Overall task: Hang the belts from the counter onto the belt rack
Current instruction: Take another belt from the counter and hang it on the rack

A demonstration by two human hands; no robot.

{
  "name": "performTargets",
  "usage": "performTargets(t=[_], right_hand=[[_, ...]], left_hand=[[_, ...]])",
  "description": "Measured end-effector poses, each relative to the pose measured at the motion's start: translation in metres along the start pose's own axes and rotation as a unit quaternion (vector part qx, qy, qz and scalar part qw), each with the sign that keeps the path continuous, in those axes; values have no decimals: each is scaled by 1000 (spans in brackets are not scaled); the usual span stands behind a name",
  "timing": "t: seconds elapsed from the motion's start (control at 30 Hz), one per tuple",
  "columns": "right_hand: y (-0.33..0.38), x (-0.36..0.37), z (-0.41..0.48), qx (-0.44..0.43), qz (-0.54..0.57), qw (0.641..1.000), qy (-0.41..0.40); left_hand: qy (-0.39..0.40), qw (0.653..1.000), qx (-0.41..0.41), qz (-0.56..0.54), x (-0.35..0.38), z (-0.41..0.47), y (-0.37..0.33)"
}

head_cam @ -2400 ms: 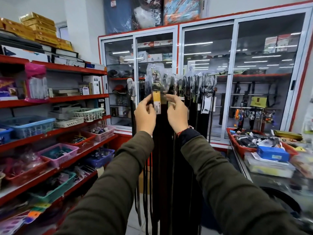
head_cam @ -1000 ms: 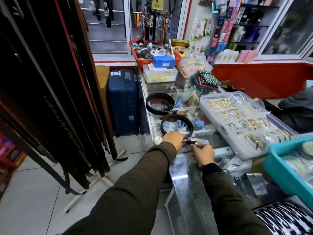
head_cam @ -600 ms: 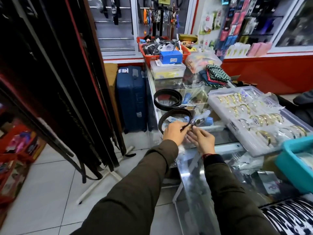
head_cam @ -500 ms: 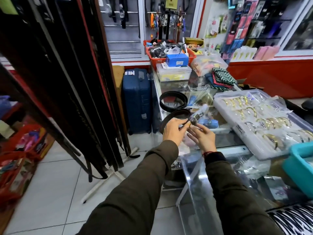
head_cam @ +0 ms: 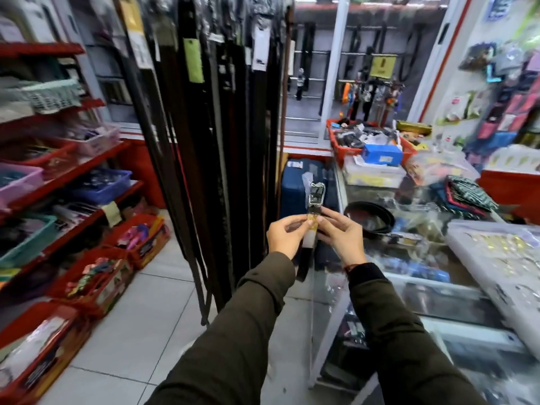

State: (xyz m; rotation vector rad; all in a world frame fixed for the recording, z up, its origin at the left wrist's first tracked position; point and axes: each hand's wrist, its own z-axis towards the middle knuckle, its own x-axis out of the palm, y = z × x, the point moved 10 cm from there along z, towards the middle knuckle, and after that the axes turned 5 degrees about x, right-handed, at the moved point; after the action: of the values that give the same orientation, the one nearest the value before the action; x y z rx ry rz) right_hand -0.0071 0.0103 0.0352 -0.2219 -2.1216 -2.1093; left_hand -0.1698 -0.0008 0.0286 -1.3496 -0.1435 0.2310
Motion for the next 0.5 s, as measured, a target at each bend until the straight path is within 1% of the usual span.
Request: performTargets(t=[0.1, 0.2, 0.3, 0.4, 0.5], right_hand=[[13, 47, 3, -24, 2, 998, 61], [26, 88, 4, -53, -9, 995, 81], [46, 126, 1, -76, 0, 992, 101], [81, 164, -1, -122, -10, 985, 121], [123, 205, -1, -158, -2, 976, 146]], left_hand=[[-41, 999, 20, -22, -37, 13, -17], [-62, 995, 22, -71, -68, 25, -39], [-76, 992, 49, -89, -101, 34, -68], [-81, 988, 70, -107, -136, 42, -101], [-90, 983, 115, -114, -170, 49, -147]])
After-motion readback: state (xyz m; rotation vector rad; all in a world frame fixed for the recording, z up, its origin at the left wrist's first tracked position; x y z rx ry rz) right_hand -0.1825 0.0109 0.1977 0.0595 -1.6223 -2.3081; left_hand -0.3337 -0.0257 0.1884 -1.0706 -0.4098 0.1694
